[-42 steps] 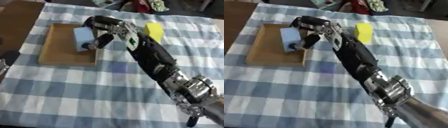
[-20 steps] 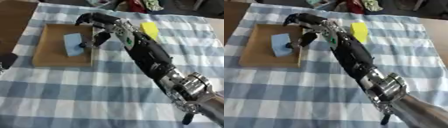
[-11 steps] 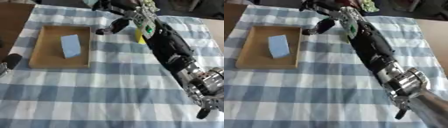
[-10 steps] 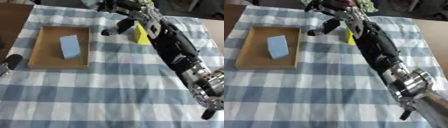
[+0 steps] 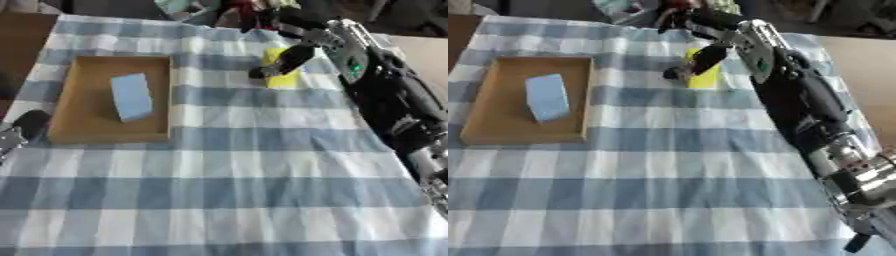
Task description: Pick up objects on the table and place them in the box.
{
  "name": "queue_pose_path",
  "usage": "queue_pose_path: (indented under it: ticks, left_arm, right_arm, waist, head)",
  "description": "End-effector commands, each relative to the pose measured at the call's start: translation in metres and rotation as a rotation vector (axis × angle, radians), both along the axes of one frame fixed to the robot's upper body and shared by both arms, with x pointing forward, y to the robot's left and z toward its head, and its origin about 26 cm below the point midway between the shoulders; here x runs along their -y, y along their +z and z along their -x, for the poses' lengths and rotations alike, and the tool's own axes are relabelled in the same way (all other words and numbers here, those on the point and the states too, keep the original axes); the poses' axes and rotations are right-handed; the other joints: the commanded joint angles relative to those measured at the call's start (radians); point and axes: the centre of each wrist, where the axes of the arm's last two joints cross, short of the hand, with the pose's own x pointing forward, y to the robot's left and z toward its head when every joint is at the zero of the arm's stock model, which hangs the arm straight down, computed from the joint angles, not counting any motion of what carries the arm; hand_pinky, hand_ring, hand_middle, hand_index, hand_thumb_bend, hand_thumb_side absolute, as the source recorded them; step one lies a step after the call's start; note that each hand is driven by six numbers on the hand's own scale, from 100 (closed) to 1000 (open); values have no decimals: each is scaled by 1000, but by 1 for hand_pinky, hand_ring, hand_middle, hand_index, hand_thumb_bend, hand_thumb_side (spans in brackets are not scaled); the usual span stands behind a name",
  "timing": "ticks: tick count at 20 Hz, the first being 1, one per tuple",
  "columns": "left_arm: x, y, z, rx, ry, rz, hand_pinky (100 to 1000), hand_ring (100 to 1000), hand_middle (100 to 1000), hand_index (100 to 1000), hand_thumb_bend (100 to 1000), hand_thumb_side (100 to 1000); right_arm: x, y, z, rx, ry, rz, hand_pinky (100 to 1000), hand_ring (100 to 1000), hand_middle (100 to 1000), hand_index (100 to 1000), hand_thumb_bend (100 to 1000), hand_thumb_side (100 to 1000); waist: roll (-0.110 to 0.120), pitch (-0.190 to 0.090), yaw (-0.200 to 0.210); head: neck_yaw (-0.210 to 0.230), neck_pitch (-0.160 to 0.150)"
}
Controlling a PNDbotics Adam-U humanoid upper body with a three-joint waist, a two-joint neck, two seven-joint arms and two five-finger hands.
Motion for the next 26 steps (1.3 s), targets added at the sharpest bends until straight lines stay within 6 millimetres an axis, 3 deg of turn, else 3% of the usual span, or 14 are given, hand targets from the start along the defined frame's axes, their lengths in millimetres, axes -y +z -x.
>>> queue_pose_path:
  ticks: [1, 19, 26]
  left_arm:
    - [-5, 7, 1, 27, 17, -18, 594, 559, 530, 696, 615, 145]
    - [-4, 5, 2, 19, 13, -12, 593, 559, 531, 696, 618, 143]
    - [-3, 4, 2, 16, 8, -15, 593, 560, 532, 697, 619, 145]
  right_arm:
    - [20, 22, 7, 49, -31, 20, 821, 873, 852, 891, 577, 705]
    - [54, -20, 6, -4, -224, -9, 814, 866, 829, 881, 515, 726]
    - [54, -32, 5, -20, -240, 0, 806, 849, 787, 843, 464, 706]
  waist:
    - [7, -17, -3]
    - [14, -10, 10]
    - [20, -9, 11]
  head:
    - [4, -12]
    - [-11, -26]
    - [-14, -33]
